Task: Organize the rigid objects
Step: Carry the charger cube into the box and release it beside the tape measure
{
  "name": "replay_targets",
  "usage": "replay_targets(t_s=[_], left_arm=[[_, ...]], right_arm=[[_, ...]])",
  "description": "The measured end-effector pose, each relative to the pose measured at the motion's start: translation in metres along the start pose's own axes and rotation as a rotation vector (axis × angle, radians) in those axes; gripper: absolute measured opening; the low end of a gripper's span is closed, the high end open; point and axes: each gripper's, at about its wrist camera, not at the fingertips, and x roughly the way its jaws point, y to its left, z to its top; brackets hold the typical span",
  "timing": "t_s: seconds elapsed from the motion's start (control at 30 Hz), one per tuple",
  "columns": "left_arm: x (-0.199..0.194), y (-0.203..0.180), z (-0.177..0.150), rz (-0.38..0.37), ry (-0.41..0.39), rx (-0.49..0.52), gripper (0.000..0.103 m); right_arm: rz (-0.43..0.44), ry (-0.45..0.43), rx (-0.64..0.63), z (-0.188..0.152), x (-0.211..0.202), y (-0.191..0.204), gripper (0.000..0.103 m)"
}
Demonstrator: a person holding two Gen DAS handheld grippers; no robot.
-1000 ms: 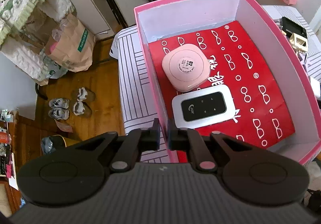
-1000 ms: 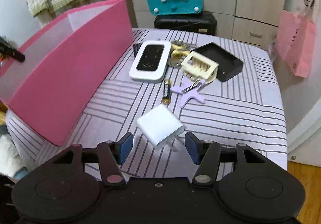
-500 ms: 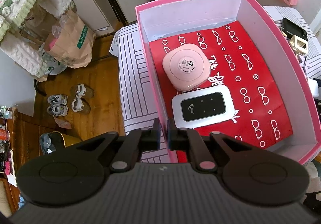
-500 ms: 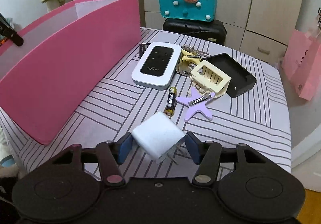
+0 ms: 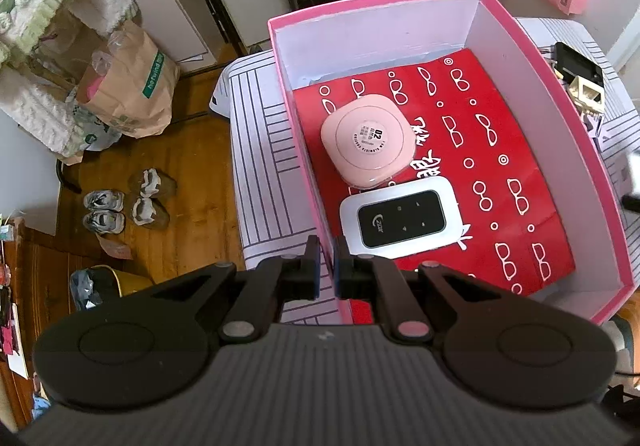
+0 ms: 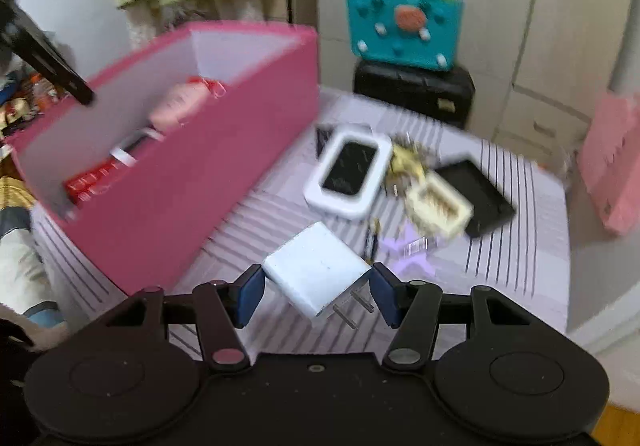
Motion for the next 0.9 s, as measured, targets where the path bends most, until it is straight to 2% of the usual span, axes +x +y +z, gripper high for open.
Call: replay_targets(t_s=[0.2, 0.37, 0.47, 0.63, 0.9], left_arm=[[0.001, -0.002, 0.0, 0.013, -0.012, 0.018, 0.006], [0.002, 0.0, 0.006, 0.0, 0.015, 0.014, 0.006], [0.005, 0.007, 0.014, -0.015, 0.032, -0.005, 0.006], [0.014, 0.012, 0.025, -0.016, 0.056, -0.024, 0.008], [0.022, 0.006, 0.041, 0.025, 0.06, -0.006, 0.006]], right_arm=[[0.064, -0.127, -0.108, 0.055, -0.038, 0.02, 0.063], [0.125, -0.149, -0.26, 0.099, -0.026, 0.052, 0.063], [0.136, -0.117, -0.337, 0.123, -0.002, 0.069, 0.063], [0.034, -0.028, -0.534, 0.147, 0.051, 0.096, 0.063], [0.082, 0.151, -0.578, 0.164, 0.118, 0.101, 0.063]])
